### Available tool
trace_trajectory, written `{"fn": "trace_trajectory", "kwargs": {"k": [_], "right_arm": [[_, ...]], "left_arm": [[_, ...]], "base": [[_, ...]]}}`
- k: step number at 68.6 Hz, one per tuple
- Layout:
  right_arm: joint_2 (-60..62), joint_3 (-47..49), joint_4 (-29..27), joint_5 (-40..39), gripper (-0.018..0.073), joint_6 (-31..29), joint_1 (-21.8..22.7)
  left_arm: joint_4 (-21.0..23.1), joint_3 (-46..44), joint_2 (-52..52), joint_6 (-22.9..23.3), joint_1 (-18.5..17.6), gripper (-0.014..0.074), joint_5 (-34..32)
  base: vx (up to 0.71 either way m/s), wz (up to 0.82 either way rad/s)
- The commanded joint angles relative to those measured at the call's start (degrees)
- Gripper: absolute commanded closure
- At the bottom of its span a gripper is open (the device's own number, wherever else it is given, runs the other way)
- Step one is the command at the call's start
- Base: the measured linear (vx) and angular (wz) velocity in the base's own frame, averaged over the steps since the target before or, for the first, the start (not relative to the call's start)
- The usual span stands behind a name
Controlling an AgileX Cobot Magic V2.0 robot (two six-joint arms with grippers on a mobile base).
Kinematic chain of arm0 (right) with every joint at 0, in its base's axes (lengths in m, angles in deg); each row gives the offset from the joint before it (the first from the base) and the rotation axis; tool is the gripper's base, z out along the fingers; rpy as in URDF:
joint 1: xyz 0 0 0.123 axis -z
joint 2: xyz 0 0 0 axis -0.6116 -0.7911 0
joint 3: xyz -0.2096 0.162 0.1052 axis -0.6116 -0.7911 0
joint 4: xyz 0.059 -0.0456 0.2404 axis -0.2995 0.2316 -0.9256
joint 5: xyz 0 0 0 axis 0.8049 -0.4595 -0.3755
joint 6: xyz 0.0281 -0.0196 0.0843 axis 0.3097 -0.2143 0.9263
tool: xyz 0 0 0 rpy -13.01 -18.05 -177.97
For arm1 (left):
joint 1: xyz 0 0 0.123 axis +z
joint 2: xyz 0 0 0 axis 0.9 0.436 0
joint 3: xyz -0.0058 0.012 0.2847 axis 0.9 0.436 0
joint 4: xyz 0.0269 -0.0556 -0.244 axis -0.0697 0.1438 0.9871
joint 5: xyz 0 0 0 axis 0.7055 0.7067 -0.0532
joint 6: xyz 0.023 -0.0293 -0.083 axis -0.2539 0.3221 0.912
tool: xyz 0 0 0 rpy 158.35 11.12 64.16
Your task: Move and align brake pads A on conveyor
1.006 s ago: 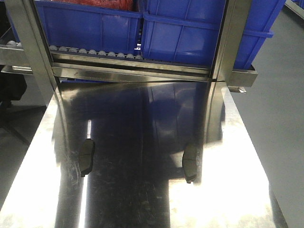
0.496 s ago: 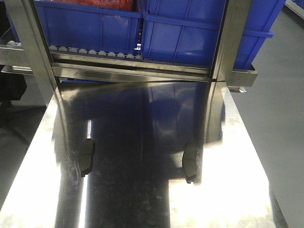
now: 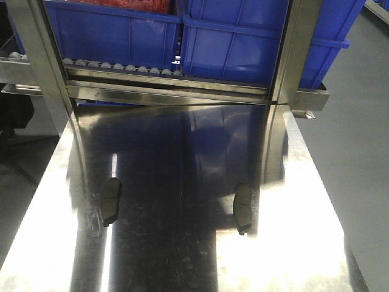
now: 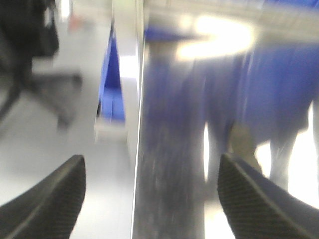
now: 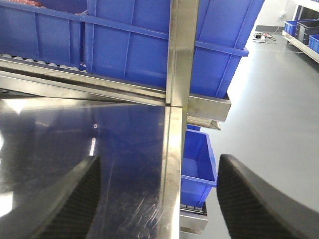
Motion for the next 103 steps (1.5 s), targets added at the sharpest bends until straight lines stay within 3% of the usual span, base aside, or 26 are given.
{"fn": "trace_trajectory", "kwargs": {"k": [1, 25, 38, 47, 63, 72, 103], "right_arm": [[-0.49, 1.54, 0.43, -4.2, 0.0069, -0.6, 0.02], [-0.49, 1.54, 0.43, -4.2, 0.0069, -0.6, 0.02], [-0.49, 1.54, 0.43, -4.2, 0.0069, -0.6, 0.02], [-0.49, 1.54, 0.43, -4.2, 0.0069, -0.6, 0.02], [-0.49, 1.54, 0.43, -4.2, 0.0069, -0.6, 0.02], [-0.49, 1.54, 0.43, -4.2, 0.0069, -0.6, 0.02], [-0.49, 1.54, 0.43, -4.2, 0.0069, -0.6, 0.02]], "left_arm": [[1.01, -4.4, 7.19, 0.42, -0.14, 0.0062, 1.2], [1.74, -14.77, 34.39, -1.25, -0.14, 0.0062, 6.57], [8.2, -22.84, 44.04, -4.85, -0.45, 0.0062, 7.33], [10.4, -28.04, 49.79, -6.67, -3.52, 0.0062, 9.5], [11.53, -34.94, 57.97, -3.36, -11.0, 0.0062, 10.8], [11.6, -36.88, 61.96, -1.47, -13.33, 0.0062, 10.79], [14.36, -38.89, 68.53, -1.11, -13.45, 0.0062, 10.07]], "base": [[0.0, 0.0], [0.0, 0.0], [0.0, 0.0], [0.0, 0.0], [0.0, 0.0], [0.0, 0.0], [0.0, 0.0]]}}
